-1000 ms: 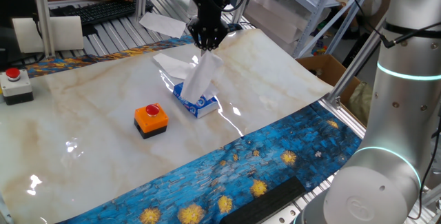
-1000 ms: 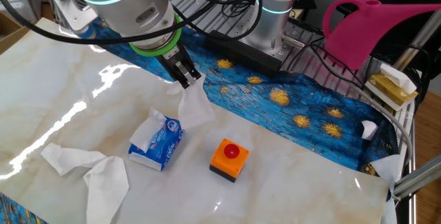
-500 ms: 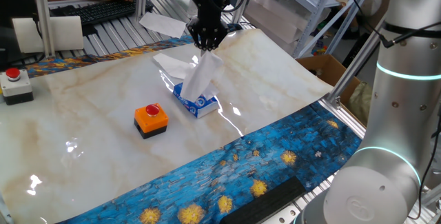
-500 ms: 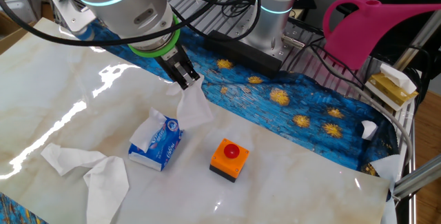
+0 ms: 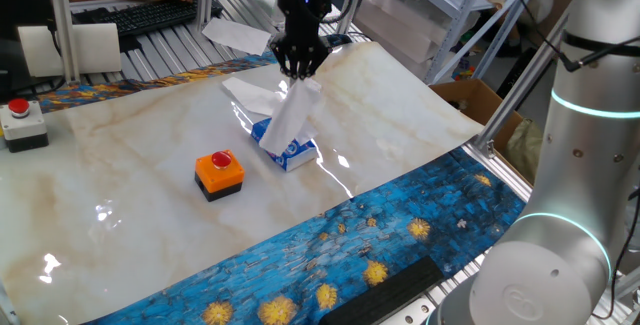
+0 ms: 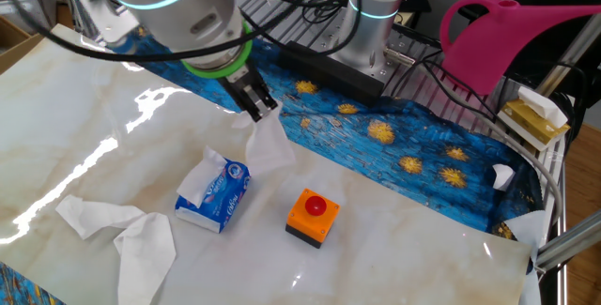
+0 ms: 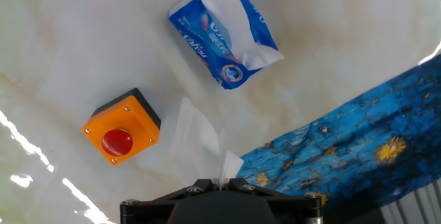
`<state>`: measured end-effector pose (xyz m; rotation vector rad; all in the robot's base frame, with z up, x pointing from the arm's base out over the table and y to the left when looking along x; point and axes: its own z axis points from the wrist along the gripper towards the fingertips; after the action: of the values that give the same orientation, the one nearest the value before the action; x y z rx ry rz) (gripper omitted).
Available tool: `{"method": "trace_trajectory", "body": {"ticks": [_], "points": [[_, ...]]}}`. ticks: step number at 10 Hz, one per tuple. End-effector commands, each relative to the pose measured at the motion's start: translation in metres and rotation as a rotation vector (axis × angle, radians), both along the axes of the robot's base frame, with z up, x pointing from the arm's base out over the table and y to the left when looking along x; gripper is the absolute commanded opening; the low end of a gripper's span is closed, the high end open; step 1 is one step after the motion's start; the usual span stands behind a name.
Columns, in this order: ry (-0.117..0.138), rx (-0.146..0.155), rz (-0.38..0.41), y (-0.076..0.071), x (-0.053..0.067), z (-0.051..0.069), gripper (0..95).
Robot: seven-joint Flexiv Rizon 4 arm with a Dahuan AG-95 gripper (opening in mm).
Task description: Pull out a napkin
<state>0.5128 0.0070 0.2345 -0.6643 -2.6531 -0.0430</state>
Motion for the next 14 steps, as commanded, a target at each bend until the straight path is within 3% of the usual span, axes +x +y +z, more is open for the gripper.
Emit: {"method": "trace_trajectory", "body": {"ticks": [1, 5, 6, 7, 8, 14], "points": [[0.001, -0.007, -0.012, 0.009, -0.009, -0.010, 0.0], [-0.001, -0.020, -0.014, 0.014, -0.017, -0.042, 0.0], [0.001, -0.034, -0.037, 0.015, -0.019, -0.043, 0.0], [0.003, -0.038, -0.041, 0.017, -0.021, -0.042, 19.0], [0.007, -0.045, -0.061, 0.017, -0.022, -0.042, 95.0], [0.010, -0.038, -0.075, 0.018, -0.023, -0.041, 95.0]]}}
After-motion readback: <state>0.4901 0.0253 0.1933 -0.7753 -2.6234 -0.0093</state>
